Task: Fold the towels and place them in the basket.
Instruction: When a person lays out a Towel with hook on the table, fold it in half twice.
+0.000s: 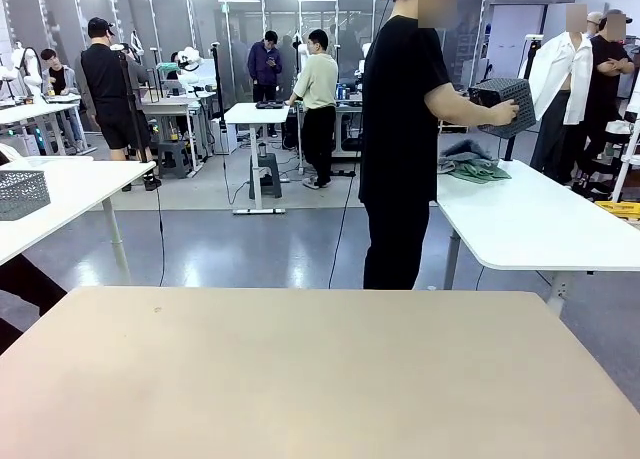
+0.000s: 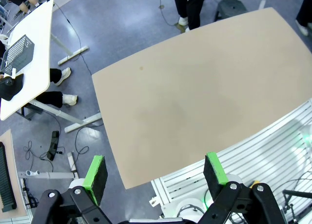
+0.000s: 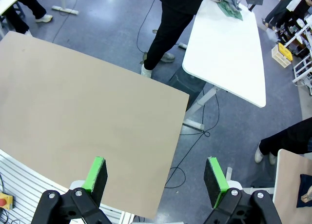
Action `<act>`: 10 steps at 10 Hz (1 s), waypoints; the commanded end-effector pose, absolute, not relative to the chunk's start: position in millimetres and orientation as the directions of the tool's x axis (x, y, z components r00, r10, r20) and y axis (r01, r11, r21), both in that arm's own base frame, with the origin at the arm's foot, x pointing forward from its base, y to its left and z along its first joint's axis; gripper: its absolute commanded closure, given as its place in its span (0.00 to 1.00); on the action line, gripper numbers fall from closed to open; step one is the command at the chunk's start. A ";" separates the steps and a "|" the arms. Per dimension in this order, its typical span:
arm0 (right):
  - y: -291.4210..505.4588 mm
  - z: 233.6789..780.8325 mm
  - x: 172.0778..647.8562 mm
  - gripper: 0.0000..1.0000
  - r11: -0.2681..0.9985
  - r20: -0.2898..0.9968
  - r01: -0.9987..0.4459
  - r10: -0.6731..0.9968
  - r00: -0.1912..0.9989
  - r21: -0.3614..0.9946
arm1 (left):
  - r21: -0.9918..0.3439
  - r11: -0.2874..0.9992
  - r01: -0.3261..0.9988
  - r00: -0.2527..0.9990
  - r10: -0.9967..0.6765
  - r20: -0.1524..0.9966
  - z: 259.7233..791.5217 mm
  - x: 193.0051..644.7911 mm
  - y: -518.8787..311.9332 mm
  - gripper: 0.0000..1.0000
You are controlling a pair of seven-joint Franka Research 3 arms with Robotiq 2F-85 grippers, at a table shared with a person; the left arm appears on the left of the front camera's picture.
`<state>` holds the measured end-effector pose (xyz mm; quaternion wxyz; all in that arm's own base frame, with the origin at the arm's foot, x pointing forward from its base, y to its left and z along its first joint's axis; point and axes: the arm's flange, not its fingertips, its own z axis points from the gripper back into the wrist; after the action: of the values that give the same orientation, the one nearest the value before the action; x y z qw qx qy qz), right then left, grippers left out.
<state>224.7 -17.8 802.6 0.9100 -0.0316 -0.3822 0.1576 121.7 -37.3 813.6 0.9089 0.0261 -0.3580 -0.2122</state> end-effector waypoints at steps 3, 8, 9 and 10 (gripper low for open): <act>-18.1 803.3 225.8 0.00 0.949 0.685 -0.262 0.310 0.659 -0.177 | 0.207 0.907 0.368 0.647 -0.409 0.643 816.4 116.2 -37.3 0.00; -18.1 803.3 225.8 0.00 0.949 0.685 -0.262 0.310 0.659 -0.177 | 0.207 0.907 0.368 0.647 -0.409 0.643 816.4 116.2 -37.3 0.00; -18.1 803.3 225.8 0.00 0.949 0.685 -0.262 0.310 0.659 -0.177 | 0.207 0.907 0.368 0.647 -0.409 0.643 816.4 116.2 -37.3 0.00; -18.1 803.3 225.8 0.00 0.949 0.685 -0.262 0.310 0.659 -0.177 | 0.207 0.907 0.368 0.647 -0.409 0.643 816.4 116.2 -37.3 0.00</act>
<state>224.7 -17.8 802.6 0.9100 -0.0316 -0.3822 0.1576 121.7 -37.3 813.6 0.9089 0.0261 -0.3580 -0.2122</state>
